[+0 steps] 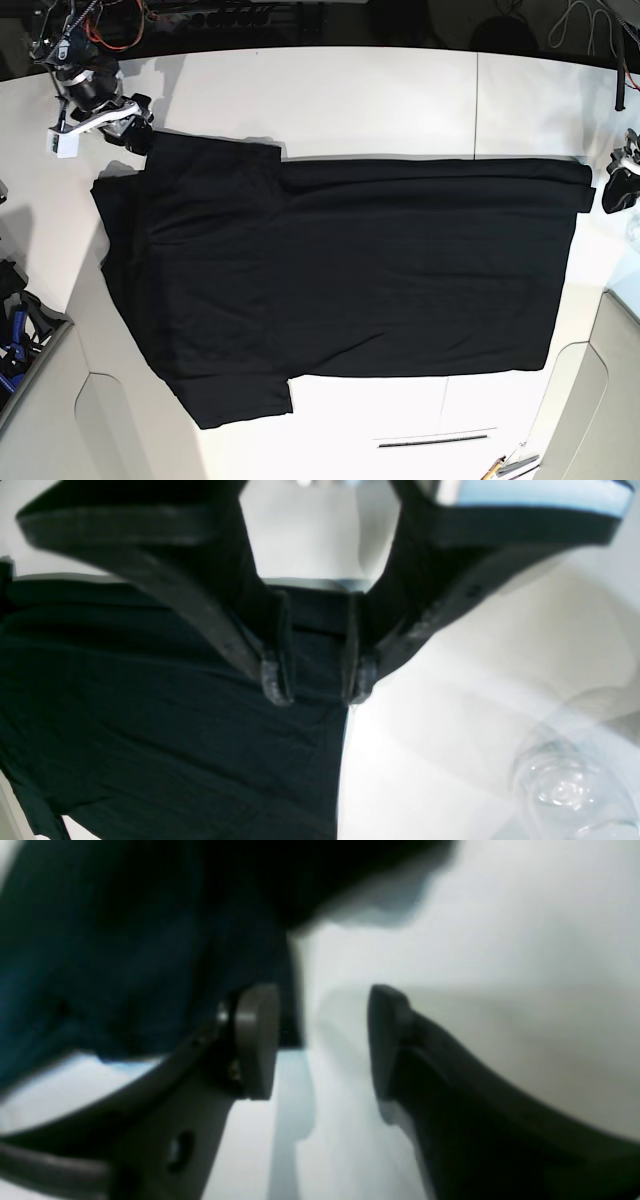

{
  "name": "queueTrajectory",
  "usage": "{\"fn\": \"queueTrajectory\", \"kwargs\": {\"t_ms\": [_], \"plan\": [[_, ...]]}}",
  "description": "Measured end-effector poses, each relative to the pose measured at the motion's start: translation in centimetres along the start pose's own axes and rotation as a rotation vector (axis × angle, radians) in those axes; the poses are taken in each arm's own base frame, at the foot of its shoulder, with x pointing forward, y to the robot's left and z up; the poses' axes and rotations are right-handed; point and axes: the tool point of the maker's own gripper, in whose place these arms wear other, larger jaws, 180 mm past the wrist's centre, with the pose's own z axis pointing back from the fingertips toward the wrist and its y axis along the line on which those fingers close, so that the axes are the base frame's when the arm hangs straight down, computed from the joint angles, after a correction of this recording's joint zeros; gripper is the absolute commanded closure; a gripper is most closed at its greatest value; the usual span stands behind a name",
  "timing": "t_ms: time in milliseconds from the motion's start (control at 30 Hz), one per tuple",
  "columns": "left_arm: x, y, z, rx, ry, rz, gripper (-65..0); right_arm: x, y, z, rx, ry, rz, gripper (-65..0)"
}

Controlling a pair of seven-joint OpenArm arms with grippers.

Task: Fold the T-shirt properly
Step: 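Lower the shirt edge and reposition the right gripper along the side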

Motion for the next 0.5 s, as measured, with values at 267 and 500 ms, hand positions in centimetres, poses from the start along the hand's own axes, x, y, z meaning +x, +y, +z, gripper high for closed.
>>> {"fn": "queueTrajectory", "kwargs": {"t_ms": [267, 500], "plan": [[-0.1, 0.0, 0.0, 0.0, 0.003, 0.0, -20.3, -1.2, 0.7, -1.3, 0.054, 0.029, -0.072, -12.7], [-0.1, 0.0, 0.0, 0.001, 0.004, 0.0, -20.3, -1.8, 2.4, -1.1, 0.151, 0.05, -0.053, -0.6]]}}
